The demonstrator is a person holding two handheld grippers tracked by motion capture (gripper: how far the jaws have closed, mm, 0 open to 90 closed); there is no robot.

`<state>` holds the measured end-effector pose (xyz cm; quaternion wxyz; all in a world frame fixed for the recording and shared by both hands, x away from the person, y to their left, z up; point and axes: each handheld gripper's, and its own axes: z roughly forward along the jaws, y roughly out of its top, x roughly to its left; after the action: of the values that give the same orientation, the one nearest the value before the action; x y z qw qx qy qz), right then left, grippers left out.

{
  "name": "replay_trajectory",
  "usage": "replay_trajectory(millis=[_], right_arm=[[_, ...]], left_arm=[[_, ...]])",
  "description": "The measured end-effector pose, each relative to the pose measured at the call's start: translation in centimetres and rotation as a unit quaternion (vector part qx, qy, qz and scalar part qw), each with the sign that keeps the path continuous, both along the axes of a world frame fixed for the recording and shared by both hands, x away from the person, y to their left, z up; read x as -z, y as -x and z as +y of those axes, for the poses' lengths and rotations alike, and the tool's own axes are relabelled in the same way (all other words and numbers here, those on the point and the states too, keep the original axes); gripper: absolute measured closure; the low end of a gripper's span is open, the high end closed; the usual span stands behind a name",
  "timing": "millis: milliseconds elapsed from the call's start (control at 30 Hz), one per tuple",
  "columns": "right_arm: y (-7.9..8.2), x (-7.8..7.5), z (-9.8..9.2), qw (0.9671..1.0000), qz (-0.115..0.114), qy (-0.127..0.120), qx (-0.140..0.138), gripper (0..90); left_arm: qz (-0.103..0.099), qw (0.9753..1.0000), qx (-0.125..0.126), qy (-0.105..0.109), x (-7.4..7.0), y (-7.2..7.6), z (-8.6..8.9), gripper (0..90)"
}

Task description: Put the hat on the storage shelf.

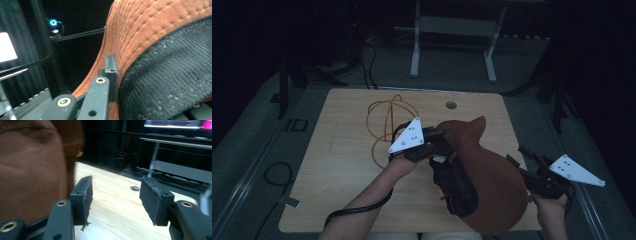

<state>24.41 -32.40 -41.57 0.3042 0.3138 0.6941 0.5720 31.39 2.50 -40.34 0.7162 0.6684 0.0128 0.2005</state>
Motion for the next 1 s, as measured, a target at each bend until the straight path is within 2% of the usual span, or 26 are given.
replay_trajectory(millis=[133,233,267,333,467,567,767,833,900,1000], right_arm=[[0.4,-0.1,2.2,0.9992,-0.006,0.013,-0.037,42.8],[0.8,-0.1,3.8,0.9967,-0.017,0.029,-0.074,42.5],[0.8,-0.1,3.8,0.9967,-0.017,0.029,-0.074,42.5],[1.1,-0.1,5.0,0.9939,-0.026,0.035,-0.101,42.4],[1.0,-0.3,5.7,0.9913,-0.035,0.027,-0.124,41.9],[0.9,-0.4,6.2,0.9897,-0.036,0.022,-0.137,41.4],[0.6,-0.3,7.1,0.9866,-0.040,0.014,-0.158,40.1],[0.5,-0.3,7.3,0.9865,-0.044,0.013,-0.157,40.2],[0.4,-0.3,7.3,0.9866,-0.046,0.007,-0.156,41.1],[0.1,-0.2,7.4,0.9864,-0.045,-0.003,-0.158,42.6]], left_arm=[[-0.004,0.9994,0.034,0.001,0.0,0.2,-0.6,87.1],[0.005,0.9981,0.061,0.006,0.1,0.2,-1.0,87.0],[0.005,0.9981,0.061,0.006,0.1,0.2,-1.0,87.0],[0.015,0.9972,0.073,0.010,0.2,0.3,-1.2,87.0],[0.024,0.9968,0.076,0.010,0.0,0.5,-1.6,87.0],[0.029,0.9962,0.081,0.008,-0.1,0.7,-2.0,87.0],[0.024,0.9951,0.095,-0.003,-0.2,1.4,-3.2,86.8],[0.024,0.9955,0.092,-0.001,-0.2,1.4,-3.4,86.7],[0.032,0.9949,0.095,0.006,-0.2,1.4,-3.5,86.7],[0.033,0.9953,0.092,0.003,-0.1,1.5,-3.8,86.6]])
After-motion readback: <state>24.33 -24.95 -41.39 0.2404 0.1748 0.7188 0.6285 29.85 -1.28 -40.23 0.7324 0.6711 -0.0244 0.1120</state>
